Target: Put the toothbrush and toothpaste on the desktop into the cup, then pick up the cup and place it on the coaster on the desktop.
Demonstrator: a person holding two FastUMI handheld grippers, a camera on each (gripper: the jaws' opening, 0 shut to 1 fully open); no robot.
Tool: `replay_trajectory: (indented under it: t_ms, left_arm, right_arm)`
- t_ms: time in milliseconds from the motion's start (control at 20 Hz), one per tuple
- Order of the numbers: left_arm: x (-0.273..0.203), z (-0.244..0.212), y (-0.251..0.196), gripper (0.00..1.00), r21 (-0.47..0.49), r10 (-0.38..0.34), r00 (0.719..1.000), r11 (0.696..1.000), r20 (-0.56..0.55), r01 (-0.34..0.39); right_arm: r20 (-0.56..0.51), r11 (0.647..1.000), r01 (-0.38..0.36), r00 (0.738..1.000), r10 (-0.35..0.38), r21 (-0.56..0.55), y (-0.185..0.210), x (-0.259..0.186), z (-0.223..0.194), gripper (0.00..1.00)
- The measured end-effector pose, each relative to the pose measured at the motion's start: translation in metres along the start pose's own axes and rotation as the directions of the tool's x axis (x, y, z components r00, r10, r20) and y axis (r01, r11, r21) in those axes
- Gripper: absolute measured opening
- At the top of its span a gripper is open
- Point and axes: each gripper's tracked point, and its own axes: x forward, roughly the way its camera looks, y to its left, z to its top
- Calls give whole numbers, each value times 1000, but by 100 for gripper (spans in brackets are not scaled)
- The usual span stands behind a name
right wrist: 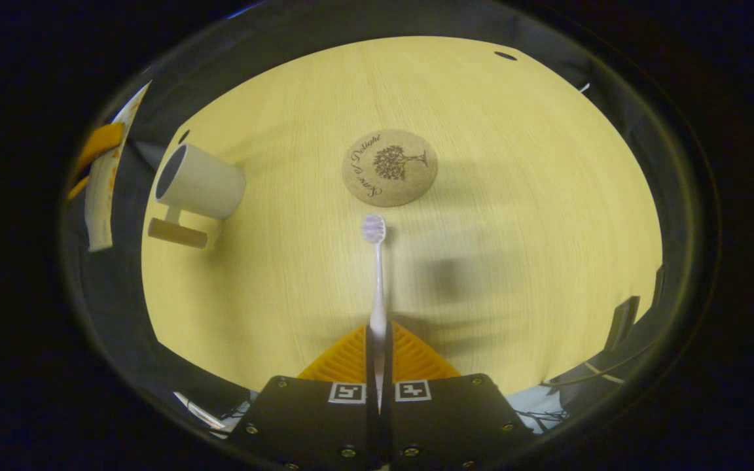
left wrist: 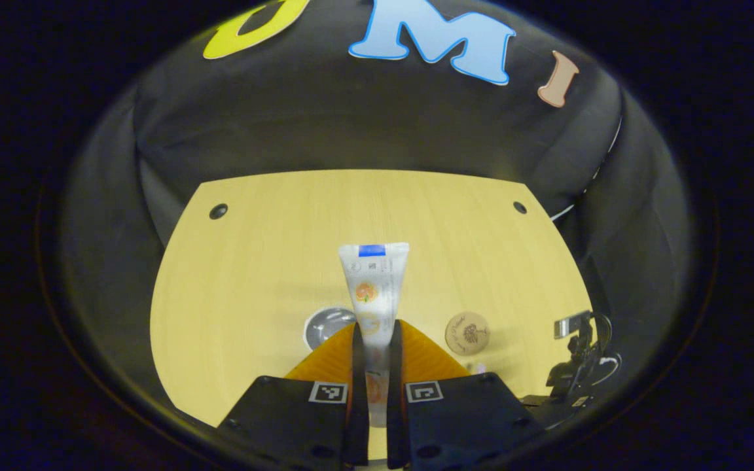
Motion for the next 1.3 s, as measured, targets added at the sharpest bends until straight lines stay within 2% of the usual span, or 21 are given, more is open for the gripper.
replay_trajectory:
  t_ms: [150,450,600,1050,1300]
  left_arm:
    - [20,18,17,18,1,12,1000,1000,19,-12]
    - [60,23,38,17,-48,1,998,999,58,2]
    - [76,22,53,19,-16,30,995,999,96,-29]
    - [97,15,52,17,30,40,966,998,257,-49]
    - [93,2,50,27,70,20,961,997,274,-41]
  right_arm:
    - [4,1000,1,1000,-1,14,-1,-4,-5,2]
    - [54,999,-11,998,9,46,-2,-18,3,2]
    - [77,998,-14,997,9,67,-4,-24,9,2]
    - [126,988,-21,992,2,151,-19,-37,26,1]
    - [152,987,-50,988,27,151,-13,-39,39,2]
